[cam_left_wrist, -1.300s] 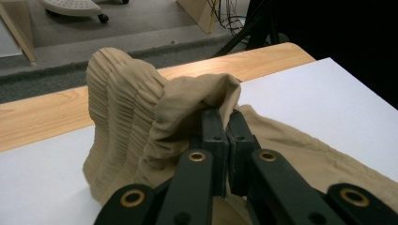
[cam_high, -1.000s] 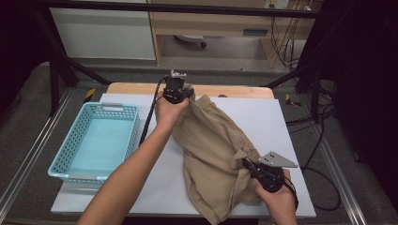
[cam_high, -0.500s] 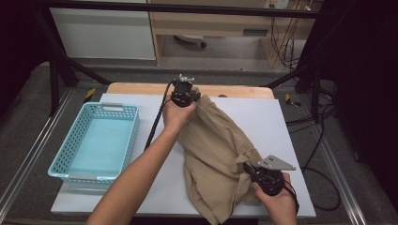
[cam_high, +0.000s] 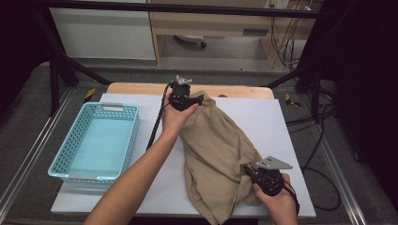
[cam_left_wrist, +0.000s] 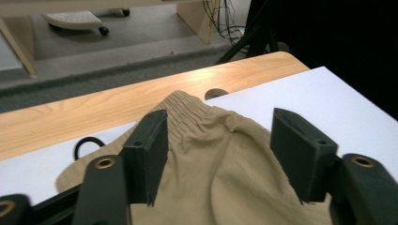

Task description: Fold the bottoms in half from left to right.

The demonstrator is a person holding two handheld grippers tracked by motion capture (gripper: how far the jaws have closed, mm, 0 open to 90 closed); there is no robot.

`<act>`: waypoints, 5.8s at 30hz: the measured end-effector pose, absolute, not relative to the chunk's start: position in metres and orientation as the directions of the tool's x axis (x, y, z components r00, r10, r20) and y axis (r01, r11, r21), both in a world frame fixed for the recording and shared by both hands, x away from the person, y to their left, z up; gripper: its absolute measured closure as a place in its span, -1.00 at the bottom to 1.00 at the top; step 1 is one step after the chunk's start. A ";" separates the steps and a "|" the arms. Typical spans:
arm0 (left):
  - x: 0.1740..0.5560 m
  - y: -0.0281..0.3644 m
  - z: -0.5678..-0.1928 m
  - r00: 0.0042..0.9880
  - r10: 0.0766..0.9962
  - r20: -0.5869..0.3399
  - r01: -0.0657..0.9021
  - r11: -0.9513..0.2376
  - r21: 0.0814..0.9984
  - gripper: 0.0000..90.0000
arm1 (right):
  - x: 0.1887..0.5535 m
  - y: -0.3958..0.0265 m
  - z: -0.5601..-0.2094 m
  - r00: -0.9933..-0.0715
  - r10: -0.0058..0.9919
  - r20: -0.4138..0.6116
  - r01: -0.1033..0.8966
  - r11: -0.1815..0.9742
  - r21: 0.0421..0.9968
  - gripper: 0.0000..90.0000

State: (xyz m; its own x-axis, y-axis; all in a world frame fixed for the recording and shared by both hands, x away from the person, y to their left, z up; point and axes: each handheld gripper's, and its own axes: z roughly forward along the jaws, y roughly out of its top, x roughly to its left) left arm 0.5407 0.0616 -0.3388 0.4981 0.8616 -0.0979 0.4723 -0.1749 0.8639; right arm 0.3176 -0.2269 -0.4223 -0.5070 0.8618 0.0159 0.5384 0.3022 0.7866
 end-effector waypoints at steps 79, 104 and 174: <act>0.340 0.127 -0.443 0.605 0.796 -0.012 0.515 -0.380 0.768 -0.46 | 0.320 -0.262 -0.432 -0.325 0.941 0.098 0.670 0.156 0.726 0.62; 0.329 0.107 -0.447 0.645 0.764 -0.020 0.504 -0.406 0.763 -0.44 | 0.328 -0.257 -0.393 -0.414 0.908 0.059 0.607 0.227 0.761 0.17; 0.336 0.105 -0.450 0.703 0.709 -0.054 0.477 -0.415 0.775 0.93 | 0.432 -0.251 -0.435 -0.357 0.931 -0.071 0.574 0.279 0.770 1.00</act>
